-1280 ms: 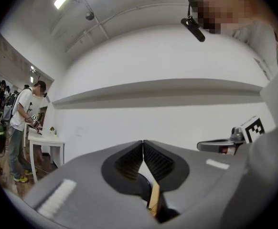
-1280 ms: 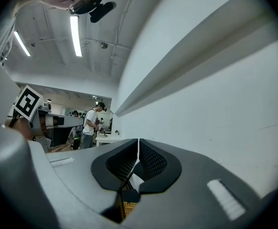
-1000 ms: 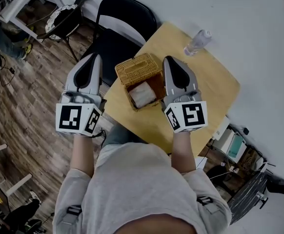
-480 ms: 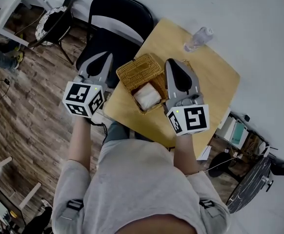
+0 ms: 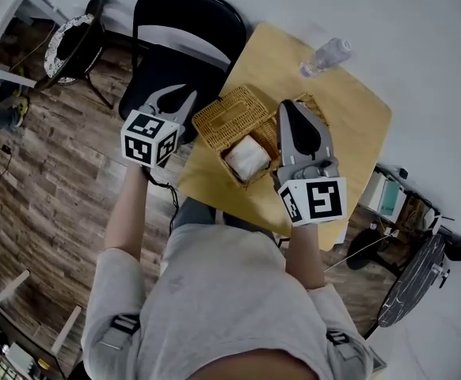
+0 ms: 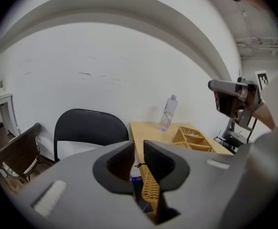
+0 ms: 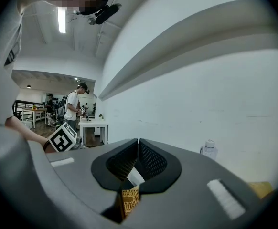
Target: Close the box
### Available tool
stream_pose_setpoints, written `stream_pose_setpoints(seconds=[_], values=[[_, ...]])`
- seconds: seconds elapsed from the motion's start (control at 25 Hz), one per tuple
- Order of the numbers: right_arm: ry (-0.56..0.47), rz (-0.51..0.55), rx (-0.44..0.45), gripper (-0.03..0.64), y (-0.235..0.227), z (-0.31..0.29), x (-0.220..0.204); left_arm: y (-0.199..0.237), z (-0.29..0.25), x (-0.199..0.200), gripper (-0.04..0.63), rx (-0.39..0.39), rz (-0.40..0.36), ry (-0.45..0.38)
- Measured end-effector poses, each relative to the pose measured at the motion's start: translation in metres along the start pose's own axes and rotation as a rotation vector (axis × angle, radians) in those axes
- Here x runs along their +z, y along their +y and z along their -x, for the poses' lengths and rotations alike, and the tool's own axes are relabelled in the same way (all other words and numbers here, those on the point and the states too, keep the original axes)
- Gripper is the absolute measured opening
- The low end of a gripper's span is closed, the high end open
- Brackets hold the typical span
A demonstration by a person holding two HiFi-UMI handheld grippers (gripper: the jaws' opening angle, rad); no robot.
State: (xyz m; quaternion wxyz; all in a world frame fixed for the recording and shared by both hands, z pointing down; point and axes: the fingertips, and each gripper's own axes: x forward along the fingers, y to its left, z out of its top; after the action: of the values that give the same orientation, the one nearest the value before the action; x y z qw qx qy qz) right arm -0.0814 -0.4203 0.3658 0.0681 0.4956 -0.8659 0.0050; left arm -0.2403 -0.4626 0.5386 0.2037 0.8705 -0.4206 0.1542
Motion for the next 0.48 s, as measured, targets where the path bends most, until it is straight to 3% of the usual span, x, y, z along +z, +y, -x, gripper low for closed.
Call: stream_pose_setpoints(seconds=[0.08,0.16,0.48], values=[[0.012,-0.001,-0.014,0.012,0.000,-0.001,-0.003,0.004,-0.011,-0.011,0.070,-0.027,-0.040,0.044],[0.021,-0.002,-0.027,0.012,-0.001,-0.002,-0.006,0.008,-0.021,-0.021,0.163,-0.050,-0.080,0.080],[0.053,0.001,-0.078,0.012,-0.004,-0.006,-0.015,0.019,-0.053,-0.053,0.176,-0.169,-0.218,0.187]])
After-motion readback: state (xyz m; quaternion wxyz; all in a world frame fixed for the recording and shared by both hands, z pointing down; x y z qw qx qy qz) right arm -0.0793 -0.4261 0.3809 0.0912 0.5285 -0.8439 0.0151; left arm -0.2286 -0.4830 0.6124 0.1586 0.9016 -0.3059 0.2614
